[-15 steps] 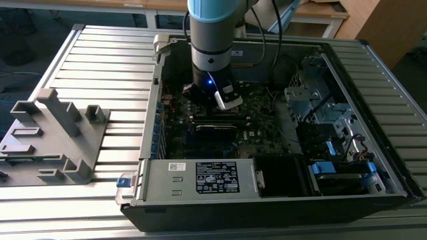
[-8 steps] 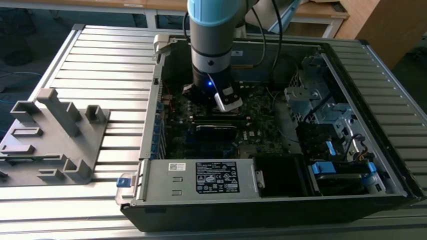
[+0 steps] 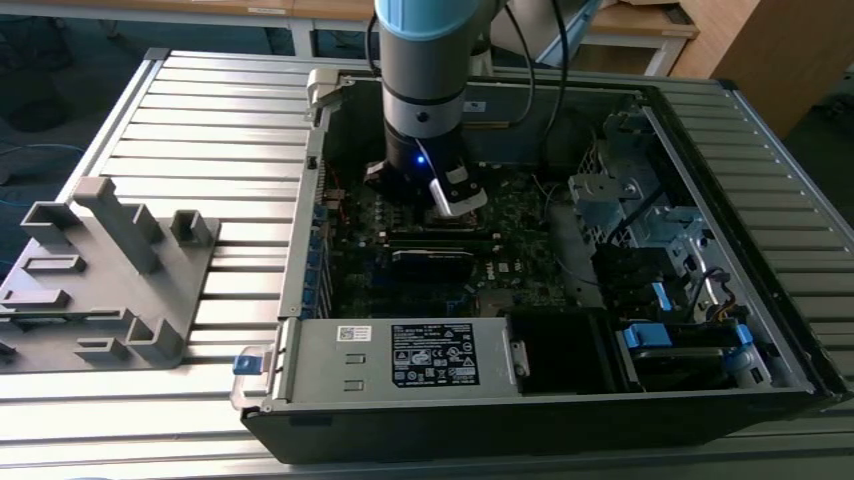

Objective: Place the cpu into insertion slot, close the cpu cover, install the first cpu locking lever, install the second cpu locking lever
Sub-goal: 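Install the second cpu locking lever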

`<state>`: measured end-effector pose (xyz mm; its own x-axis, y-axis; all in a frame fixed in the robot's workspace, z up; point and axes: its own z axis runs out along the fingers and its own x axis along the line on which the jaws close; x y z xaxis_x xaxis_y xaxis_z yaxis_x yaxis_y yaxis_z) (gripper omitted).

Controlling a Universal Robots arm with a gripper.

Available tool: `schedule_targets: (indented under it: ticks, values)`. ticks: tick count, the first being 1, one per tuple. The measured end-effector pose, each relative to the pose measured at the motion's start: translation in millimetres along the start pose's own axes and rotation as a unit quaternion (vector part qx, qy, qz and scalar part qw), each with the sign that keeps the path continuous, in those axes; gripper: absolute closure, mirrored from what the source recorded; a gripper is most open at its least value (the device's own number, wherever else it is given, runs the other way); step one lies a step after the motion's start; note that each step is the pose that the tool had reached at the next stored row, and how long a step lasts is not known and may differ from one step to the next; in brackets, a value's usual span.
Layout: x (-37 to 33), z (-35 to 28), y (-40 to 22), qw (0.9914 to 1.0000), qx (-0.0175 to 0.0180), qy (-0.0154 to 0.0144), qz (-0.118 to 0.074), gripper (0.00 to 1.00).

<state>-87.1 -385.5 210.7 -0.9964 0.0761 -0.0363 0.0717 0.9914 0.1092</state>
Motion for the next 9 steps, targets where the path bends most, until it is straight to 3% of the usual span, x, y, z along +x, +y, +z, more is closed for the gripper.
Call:
schedule_targets:
  ticks: [6,9]
  values:
    - [-0.6,-16.7,1.8,1.0,-0.0008,0.0,0.0,0.89]
    - [-0.7,-18.1,2.0,1.0,-0.001,0.0,0.0,0.89]
